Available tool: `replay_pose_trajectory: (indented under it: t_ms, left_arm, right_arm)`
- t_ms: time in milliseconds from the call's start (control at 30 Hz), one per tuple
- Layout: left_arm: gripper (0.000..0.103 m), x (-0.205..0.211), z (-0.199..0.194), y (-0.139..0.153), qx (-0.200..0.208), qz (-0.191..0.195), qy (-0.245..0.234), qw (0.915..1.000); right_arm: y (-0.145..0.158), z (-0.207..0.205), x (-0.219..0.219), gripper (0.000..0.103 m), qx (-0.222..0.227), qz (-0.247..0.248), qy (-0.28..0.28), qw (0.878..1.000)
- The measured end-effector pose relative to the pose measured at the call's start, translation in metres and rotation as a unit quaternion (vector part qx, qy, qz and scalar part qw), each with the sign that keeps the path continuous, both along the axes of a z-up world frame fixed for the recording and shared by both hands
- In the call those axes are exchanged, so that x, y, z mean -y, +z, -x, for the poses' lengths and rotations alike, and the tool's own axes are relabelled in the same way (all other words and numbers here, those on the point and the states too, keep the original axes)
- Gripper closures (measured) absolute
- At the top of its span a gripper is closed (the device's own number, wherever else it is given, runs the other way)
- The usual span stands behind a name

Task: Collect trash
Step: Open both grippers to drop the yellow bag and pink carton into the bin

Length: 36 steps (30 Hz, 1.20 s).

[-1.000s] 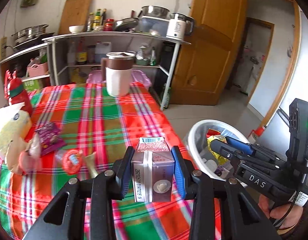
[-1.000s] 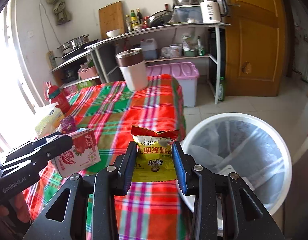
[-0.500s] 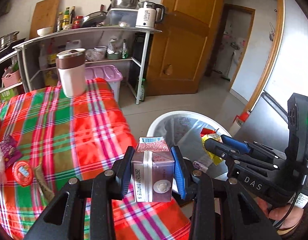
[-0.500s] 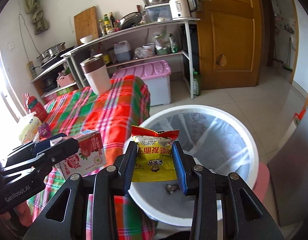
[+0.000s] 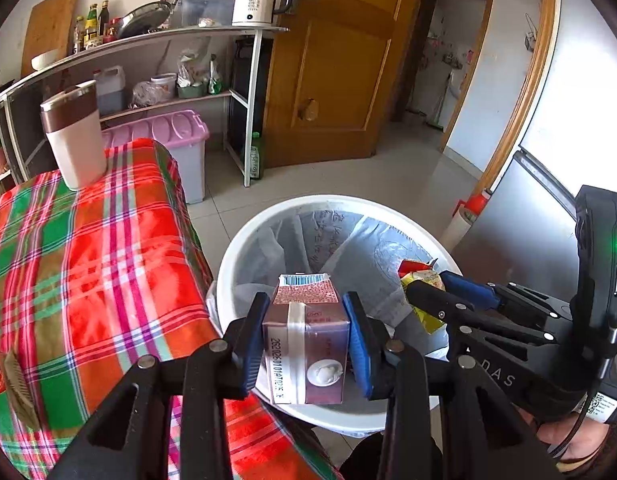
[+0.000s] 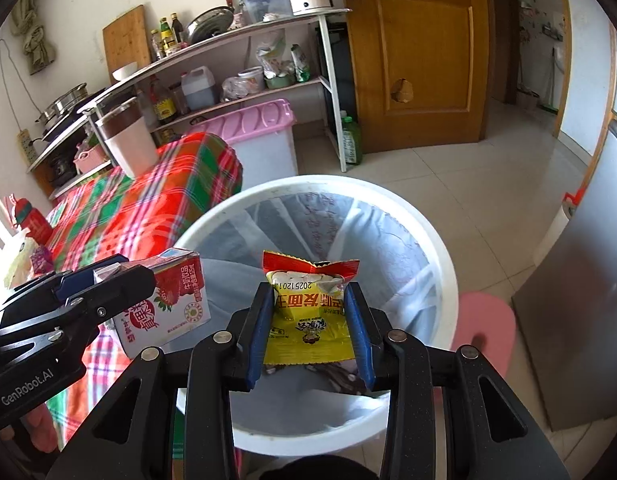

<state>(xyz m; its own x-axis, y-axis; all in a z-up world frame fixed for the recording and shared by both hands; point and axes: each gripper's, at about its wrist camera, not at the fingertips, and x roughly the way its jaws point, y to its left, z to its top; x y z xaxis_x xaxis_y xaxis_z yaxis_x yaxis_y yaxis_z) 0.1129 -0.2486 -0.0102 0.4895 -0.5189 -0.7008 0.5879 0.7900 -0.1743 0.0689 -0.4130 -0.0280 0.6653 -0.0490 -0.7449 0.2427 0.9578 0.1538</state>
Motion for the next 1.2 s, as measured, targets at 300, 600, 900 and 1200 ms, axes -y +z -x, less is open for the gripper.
replay_pose_trajectory:
  t_ms: [300,600,900,1200]
  left_arm:
    - [0.064,0.01,-0.003,-0.007,-0.015,-0.007,-0.005,0.9998]
    - [0.054,0.001,0.001,-0.001,-0.013,0.001,-0.001,0.9999]
    - [0.051,-0.034,0.012,0.015,0.015,0.009,0.027,0.9995]
    - [0.049,-0.082,0.016,0.026,0.028,0.023,0.071,0.9968]
  right_arm:
    - [-0.014,-0.001,0.013,0.062,-0.021,0.004,-0.015,1.0]
    - [-0.008,0.007,0.014,0.054,-0.012,-0.003,-0.026,1.0]
    - [0.014,0.014,-0.007,0.054,0.018,-0.001,-0.013,1.0]
    - [0.031,0.015,-0.044,0.054,0.04,0.008,0.015,0.999]
